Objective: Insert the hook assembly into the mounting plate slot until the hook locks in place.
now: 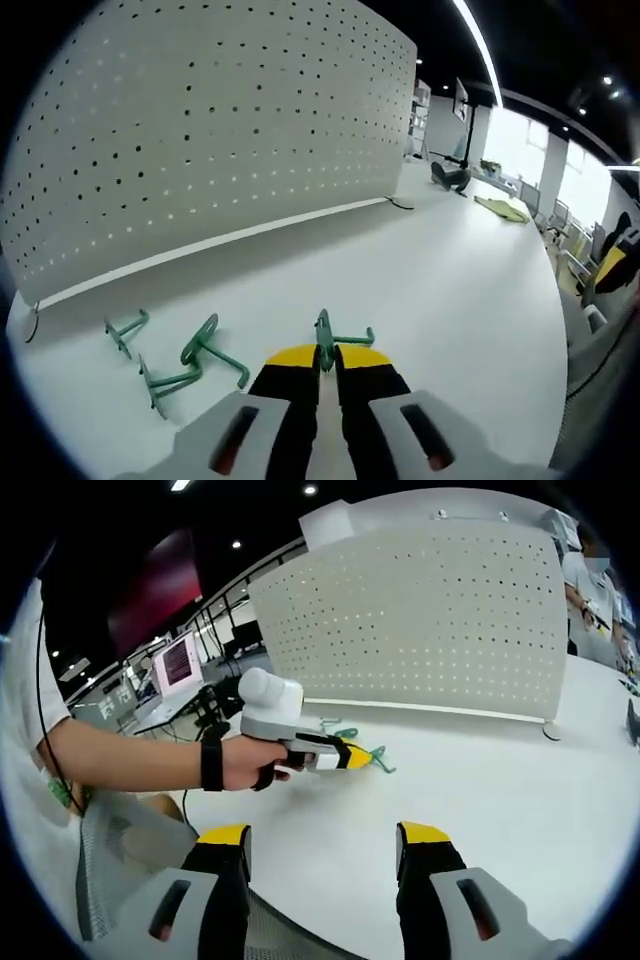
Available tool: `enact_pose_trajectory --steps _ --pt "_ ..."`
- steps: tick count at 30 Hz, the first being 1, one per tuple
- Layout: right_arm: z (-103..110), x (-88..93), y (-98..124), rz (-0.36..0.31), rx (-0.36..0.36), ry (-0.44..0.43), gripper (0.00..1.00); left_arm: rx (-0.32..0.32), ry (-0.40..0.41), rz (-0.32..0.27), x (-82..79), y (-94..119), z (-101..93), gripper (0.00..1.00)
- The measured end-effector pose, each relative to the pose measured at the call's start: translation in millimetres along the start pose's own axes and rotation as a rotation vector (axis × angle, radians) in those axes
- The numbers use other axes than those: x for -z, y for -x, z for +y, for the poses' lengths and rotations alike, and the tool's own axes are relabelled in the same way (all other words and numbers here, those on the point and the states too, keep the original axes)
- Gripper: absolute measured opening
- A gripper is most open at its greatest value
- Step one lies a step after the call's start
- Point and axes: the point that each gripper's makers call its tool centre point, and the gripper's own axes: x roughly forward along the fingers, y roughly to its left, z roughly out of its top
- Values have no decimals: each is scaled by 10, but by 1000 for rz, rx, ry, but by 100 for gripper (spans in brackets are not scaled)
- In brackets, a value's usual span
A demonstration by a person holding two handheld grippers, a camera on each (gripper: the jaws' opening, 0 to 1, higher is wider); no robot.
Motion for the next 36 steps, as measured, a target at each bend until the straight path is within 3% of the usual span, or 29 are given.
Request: enact_pose_trajectory --steps 9,20,29,36 --pt "-7 0 5 -2 2 -4 59 0 -38 61 127 -51 -44 8" --pt "-30 -1 27 -3 7 -4 59 -14 -39 60 108 -60 -27 5" --pt "-28 -6 19 -9 4 -5 59 22 3 58 103 -3 -109 4" --pt "-29 -47 23 -25 3 -6 59 79 65 21 12 75 -222 4"
